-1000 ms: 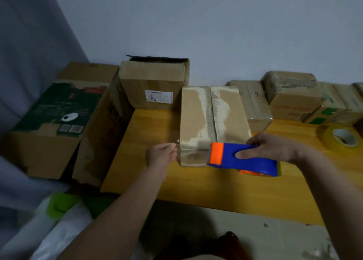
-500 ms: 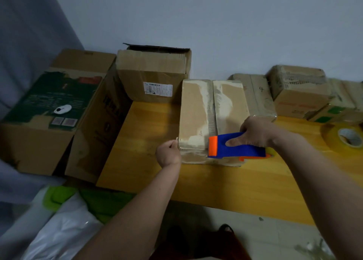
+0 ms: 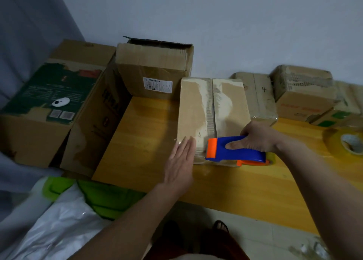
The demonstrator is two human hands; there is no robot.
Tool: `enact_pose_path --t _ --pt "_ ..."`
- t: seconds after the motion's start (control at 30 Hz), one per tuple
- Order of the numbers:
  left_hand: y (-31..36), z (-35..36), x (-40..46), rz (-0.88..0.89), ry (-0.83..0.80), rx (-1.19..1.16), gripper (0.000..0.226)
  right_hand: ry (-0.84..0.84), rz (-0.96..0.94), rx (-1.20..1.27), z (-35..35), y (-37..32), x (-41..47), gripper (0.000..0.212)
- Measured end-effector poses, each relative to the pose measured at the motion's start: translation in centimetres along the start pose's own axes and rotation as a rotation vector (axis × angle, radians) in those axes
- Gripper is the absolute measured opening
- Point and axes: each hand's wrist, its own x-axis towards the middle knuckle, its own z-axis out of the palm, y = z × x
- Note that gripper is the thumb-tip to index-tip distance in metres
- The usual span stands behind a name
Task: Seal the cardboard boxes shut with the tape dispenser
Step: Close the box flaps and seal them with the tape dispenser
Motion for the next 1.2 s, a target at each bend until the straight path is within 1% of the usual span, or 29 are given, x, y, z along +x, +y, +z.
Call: enact_pose_path --t 0.03,0.1,0.17,0.27,0.37,0.47,0.53,0.63,0.73,0.83,0.87,0.9,0.97,1.0,1.03,1.1,1.2 --pt "0.3 0.3 0.0 0.005 -0.062 0.064 0.092 0.002 -0.008 -0.004 0.0 0.0 0.0 0.062" --pt "0.9 0.6 -0.1 -0.074 -0.106 0.146 0.087 0.019 -0.023 -0.045 0.0 0.0 0.0 0.063" --pt "1.8 0.5 -0.1 -0.135 -0.113 0.151 0.087 0.053 -0.046 -0.102 0.1 0.2 0.1 0.065" --pt "2.2 0.4 -0.2 -0.181 -0.108 0.120 0.091 0.094 -0.106 -0.149 0.0 1.1 -0.1 0.064" --pt "2.4 0.2 -0.6 -0.183 -0.079 0.109 0.088 0.103 -0.134 -0.122 -1.1 2.9 -0.7 0.057" --pt "2.9 0.0 -0.8 -0.178 -0.088 0.139 0.080 0.097 -0.113 -0.111 -3.0 6.2 -1.5 0.050" --pt "3.2 -0.3 -0.7 -0.197 -0.122 0.182 0.078 0.094 -0.081 -0.108 -3.6 7.9 -1.7 0.053" --pt "4.2 -0.7 -0.4 -0.250 -0.166 0.229 0.072 0.102 -0.110 -0.190 -3.2 8.5 -1.0 0.060" --pt "5.8 -1.3 -0.1 -0.356 -0.236 0.234 0.076 0.109 -0.135 -0.251 -2.9 8.2 -0.6 0.059" --pt "7.5 -1.3 0.8 -0.442 -0.268 0.208 0.090 0.071 -0.129 -0.210 -3.1 8.7 -0.2 0.056" --pt "8.2 -1.1 1.1 -0.417 -0.255 0.191 0.093 0.057 -0.127 -0.192 -3.1 8.8 -0.1 0.055" --pt "9.0 -0.8 1.4 -0.352 -0.241 0.174 0.094 0.044 -0.128 -0.179 -3.1 8.8 0.0 0.055" --pt "10.5 0.0 1.8 -0.169 -0.243 0.165 0.098 0.019 -0.130 -0.170 -3.2 8.8 0.3 0.056" --pt "11.1 0.4 1.9 -0.108 -0.249 0.174 0.101 0.004 -0.126 -0.167 -3.2 8.8 0.4 0.055" --pt "11.4 0.8 2.0 -0.084 -0.250 0.187 0.103 -0.014 -0.115 -0.161 -3.3 8.8 0.5 0.055" --pt "11.5 1.4 2.0 -0.091 -0.234 0.216 0.106 -0.059 -0.092 -0.154 -3.5 8.8 0.6 0.055" --pt "11.2 1.9 1.7 -0.098 -0.217 0.241 0.102 -0.108 -0.094 -0.195 -3.5 9.1 0.6 0.052"
